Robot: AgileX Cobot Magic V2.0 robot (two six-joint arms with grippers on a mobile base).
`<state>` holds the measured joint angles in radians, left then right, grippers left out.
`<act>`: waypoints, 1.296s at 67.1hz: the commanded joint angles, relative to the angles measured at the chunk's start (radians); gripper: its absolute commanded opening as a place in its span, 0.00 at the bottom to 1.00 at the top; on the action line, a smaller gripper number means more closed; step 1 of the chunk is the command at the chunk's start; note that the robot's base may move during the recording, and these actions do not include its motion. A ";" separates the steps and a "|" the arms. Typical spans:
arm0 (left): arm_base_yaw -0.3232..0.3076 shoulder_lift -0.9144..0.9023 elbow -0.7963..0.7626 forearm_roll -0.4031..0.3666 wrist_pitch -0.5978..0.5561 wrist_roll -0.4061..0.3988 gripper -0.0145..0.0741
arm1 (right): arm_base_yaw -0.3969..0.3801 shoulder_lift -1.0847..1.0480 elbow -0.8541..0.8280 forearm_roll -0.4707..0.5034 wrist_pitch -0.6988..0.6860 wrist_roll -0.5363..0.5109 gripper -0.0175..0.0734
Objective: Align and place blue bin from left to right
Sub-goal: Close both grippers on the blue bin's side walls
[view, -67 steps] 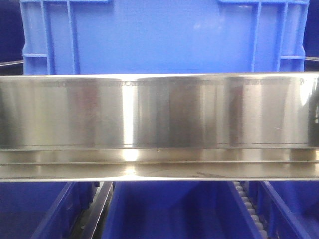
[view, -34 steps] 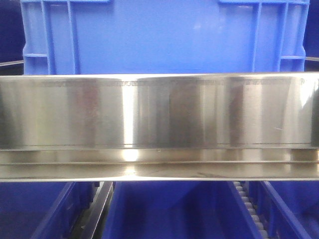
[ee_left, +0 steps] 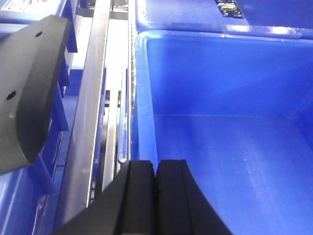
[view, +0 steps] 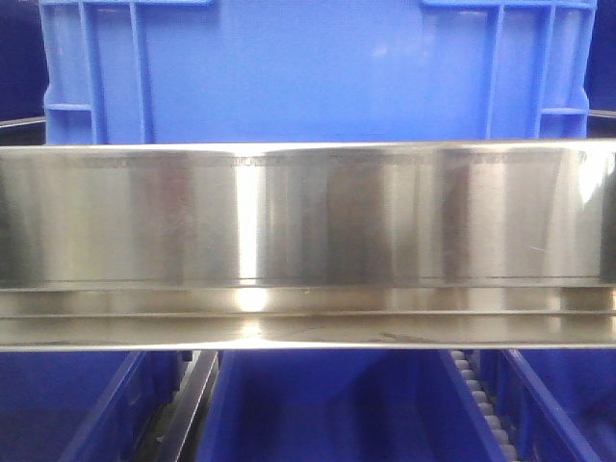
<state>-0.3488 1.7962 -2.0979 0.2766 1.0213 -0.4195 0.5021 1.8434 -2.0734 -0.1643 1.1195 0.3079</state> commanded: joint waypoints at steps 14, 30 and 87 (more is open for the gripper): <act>-0.003 0.000 -0.008 0.004 0.011 -0.008 0.04 | -0.004 0.060 -0.011 -0.013 -0.027 0.005 0.50; -0.003 0.000 -0.008 0.004 0.015 -0.008 0.04 | -0.005 0.070 -0.011 -0.013 -0.053 0.008 0.50; -0.003 0.000 -0.008 -0.002 0.037 -0.008 0.04 | -0.019 0.083 -0.007 -0.010 -0.046 0.008 0.50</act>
<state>-0.3488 1.7962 -2.0979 0.2766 1.0632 -0.4212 0.4901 1.9219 -2.0734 -0.1643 1.0756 0.3130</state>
